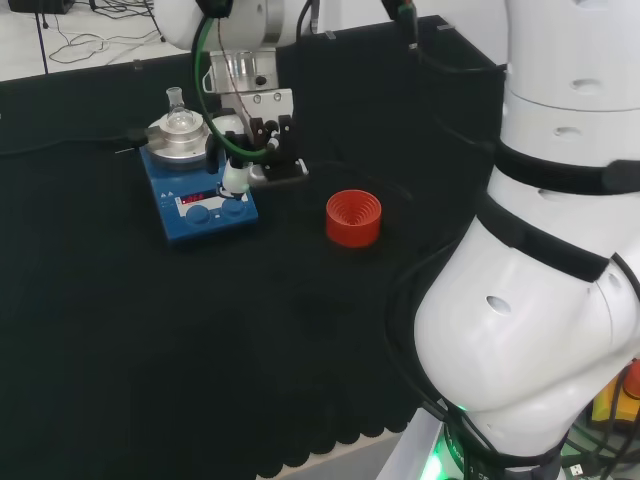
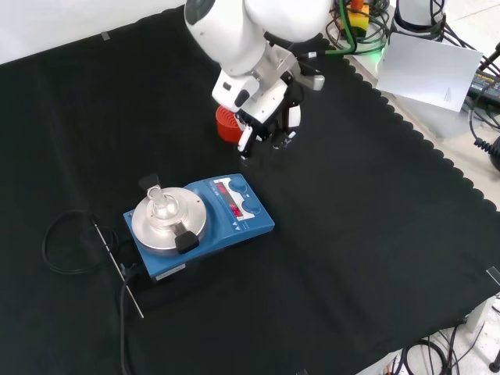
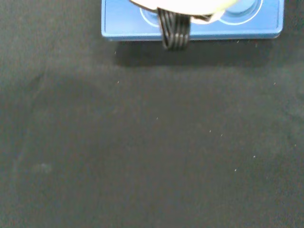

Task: Turn on the heater.

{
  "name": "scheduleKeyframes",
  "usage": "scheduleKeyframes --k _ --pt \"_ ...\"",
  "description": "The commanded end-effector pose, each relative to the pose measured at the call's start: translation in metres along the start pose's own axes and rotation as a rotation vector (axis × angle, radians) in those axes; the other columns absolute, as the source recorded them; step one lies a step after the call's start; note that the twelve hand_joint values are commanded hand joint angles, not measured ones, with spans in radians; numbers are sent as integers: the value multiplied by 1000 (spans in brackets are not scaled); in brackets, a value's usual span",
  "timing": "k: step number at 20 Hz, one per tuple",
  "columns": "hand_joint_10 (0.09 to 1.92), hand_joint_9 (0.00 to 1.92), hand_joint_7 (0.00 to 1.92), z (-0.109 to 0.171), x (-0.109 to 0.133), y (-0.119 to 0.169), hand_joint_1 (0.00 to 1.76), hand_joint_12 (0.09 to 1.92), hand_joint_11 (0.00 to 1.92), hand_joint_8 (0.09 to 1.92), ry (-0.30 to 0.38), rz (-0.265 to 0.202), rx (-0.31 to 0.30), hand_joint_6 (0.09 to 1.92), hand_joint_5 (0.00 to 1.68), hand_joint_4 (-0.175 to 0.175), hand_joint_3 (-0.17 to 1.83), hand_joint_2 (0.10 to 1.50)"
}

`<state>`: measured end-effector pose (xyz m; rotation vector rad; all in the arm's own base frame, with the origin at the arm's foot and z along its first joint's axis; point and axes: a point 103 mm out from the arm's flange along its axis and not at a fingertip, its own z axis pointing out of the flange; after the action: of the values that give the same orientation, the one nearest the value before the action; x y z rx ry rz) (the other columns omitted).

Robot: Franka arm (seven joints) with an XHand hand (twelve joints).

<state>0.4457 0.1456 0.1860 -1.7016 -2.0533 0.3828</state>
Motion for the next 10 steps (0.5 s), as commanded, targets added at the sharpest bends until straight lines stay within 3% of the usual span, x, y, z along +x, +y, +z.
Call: scheduleKeyframes --k 1,10 --pt "1484 1614 1560 6 13 8 1398 1278 1230 1627 -39 -26 104 848 336 -127 916 720" --pt "1493 1624 1581 14 17 17 1416 1314 1216 1629 -46 -36 153 828 231 -104 991 694"
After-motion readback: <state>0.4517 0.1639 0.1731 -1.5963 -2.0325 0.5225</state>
